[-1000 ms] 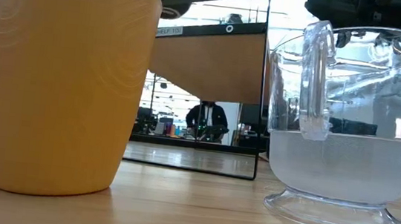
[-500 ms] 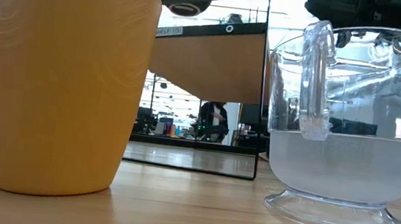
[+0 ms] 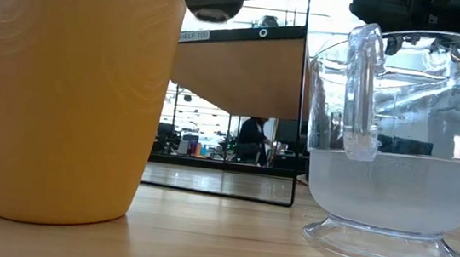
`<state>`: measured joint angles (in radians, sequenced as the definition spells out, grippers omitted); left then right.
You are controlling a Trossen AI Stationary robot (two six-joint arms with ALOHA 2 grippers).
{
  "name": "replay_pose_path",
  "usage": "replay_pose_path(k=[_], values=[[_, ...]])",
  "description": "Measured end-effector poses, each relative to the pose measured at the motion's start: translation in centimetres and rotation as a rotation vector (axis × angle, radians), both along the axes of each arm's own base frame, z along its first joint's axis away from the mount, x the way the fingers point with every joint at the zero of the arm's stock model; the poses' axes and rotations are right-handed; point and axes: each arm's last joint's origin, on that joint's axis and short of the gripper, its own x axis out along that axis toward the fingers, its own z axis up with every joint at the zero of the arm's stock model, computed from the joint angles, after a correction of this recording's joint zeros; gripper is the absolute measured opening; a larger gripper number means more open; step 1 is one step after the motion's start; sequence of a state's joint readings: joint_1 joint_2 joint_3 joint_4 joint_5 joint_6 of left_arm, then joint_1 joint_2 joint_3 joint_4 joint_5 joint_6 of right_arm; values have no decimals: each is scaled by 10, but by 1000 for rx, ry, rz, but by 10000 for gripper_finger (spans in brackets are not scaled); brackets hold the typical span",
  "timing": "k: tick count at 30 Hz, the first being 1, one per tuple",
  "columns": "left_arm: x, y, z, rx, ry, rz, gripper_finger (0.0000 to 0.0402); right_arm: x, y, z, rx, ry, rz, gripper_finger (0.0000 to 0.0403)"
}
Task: Stack small to large cups/mugs on shelf
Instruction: Put the black mug on the shelf
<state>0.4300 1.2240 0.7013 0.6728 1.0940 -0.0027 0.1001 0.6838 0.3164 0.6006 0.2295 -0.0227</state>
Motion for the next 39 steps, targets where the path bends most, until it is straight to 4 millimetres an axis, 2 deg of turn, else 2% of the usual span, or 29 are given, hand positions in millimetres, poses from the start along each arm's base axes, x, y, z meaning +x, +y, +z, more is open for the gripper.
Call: replay_pose_path(k=[8,16,39], values=[[3,12,-14,7,61,88,24,0,0,0,0,0,0,84],[23,24,-39,-16,81,91,24,0,0,0,4,1,0,84],[28,28,-43,8,25,68,24,0,0,-1,4,6,1,84]])
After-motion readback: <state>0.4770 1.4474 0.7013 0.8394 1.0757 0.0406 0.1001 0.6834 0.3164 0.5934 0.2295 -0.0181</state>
